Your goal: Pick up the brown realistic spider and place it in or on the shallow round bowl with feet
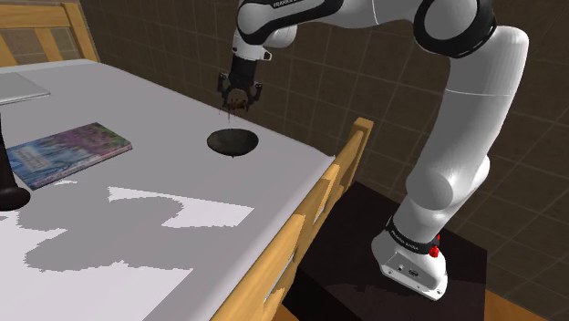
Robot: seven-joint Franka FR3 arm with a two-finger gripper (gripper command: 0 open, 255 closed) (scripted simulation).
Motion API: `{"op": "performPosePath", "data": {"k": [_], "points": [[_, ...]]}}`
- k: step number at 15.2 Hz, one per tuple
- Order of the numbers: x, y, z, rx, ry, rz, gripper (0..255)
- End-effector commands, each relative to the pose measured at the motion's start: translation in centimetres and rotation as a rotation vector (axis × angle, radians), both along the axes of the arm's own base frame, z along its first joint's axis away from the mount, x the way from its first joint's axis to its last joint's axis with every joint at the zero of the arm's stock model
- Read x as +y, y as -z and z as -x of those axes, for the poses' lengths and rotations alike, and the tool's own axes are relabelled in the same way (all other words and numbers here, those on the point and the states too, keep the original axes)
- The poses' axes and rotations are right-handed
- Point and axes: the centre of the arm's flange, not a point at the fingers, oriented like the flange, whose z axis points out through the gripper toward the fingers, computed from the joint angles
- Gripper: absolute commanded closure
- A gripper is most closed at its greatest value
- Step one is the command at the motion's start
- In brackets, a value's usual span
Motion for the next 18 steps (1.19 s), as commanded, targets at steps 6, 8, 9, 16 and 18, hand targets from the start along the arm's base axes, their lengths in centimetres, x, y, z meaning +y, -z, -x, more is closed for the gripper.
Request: {"op": "performPosePath", "data": {"k": [6, 8, 9, 16, 18], "points": [[1.1, 2.5, 0.8, 0.0, 0.0, 0.0, 255], [1.1, 3.5, 0.8, 0.0, 0.0, 0.0, 255], [1.1, 4.1, 0.8, 0.0, 0.0, 0.0, 255], [1.1, 7.7, 0.8, 0.0, 0.0, 0.0, 255], [1.1, 7.7, 0.8, 0.0, 0.0, 0.0, 255]]}}
